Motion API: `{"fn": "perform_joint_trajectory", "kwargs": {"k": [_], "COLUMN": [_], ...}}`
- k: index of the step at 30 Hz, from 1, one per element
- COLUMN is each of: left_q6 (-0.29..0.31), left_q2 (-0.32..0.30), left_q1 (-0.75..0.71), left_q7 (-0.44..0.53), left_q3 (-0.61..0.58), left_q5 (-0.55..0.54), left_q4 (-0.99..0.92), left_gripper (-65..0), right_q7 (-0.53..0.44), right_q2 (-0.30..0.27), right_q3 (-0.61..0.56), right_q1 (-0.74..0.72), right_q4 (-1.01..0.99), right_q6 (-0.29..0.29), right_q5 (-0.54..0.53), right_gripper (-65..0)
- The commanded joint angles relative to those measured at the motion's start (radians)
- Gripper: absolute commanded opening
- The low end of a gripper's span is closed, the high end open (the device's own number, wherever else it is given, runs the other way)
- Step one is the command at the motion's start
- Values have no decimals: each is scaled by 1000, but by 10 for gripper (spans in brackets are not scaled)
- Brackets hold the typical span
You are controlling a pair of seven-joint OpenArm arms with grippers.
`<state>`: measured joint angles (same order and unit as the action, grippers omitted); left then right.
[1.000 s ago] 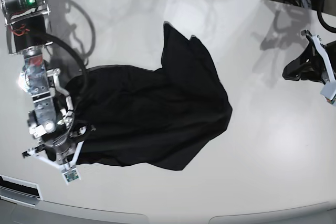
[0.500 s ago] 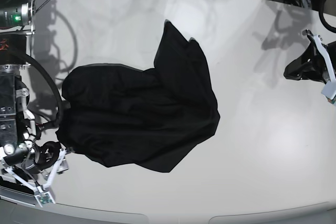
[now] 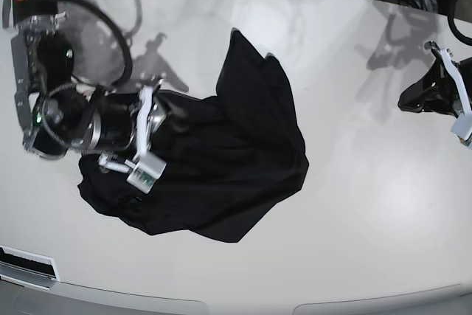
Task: Layout the t-shirt on the table in an organized manner, then fold the t-shirt properly
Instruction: 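Drag the black shirt edge with the right gripper away from the shirt center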
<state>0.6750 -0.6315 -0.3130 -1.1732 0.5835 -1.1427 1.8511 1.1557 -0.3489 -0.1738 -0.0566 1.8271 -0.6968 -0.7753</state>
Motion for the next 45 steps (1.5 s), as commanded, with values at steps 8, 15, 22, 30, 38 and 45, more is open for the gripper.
{"fn": "perform_joint_trajectory", "kwargs": {"k": [8, 15, 22, 30, 38, 45], "left_q6": [6, 6, 6, 6, 6, 10], "left_q2": [-19, -19, -19, -19, -19, -19], "left_q1": [11, 11, 11, 11, 11, 11], "left_q7": [44, 49, 51, 52, 53, 40], "left_q3": [10, 10, 10, 10, 10, 10], "left_q5": [-21, -21, -21, -47, -48, -43], "left_q4": [12, 12, 12, 12, 12, 12], "left_gripper": [-650, -650, -650, -650, -650, -650], "right_q7": [-315, -386, -424, -471, -446, -265], "right_q2": [-53, -81, -80, -78, -78, -123], "right_q3": [-302, -454, -462, -462, -461, -442], "right_q1": [62, 58, 41, 37, 25, 0], "right_q4": [66, -31, -169, -233, -232, -1], "right_q6": [125, 253, 365, 390, 483, 498], "right_q5": [618, 794, 858, 859, 861, 850], "right_gripper": [-340, -340, -340, -486, -650, -650]}}
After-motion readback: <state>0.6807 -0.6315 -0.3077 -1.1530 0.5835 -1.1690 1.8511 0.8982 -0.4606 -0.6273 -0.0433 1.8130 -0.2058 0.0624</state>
